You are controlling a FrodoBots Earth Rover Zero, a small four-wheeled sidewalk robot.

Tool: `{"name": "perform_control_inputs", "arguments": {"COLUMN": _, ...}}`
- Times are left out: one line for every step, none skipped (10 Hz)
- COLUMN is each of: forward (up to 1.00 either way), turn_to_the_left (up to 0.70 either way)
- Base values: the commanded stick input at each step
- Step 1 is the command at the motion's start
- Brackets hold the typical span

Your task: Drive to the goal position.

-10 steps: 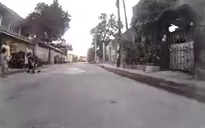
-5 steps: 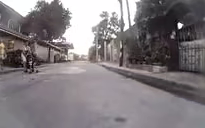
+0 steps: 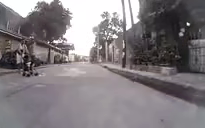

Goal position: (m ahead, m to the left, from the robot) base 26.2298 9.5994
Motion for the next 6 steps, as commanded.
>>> {"name": "perform_control_inputs", "arguments": {"forward": 1.00, "turn_to_the_left": 0.00}}
{"name": "perform_control_inputs", "arguments": {"forward": 1.00, "turn_to_the_left": 0.00}}
{"name": "perform_control_inputs", "arguments": {"forward": 1.00, "turn_to_the_left": 0.00}}
{"name": "perform_control_inputs", "arguments": {"forward": 1.00, "turn_to_the_left": 0.00}}
{"name": "perform_control_inputs", "arguments": {"forward": 1.00, "turn_to_the_left": 0.00}}
{"name": "perform_control_inputs", "arguments": {"forward": 1.00, "turn_to_the_left": 0.00}}
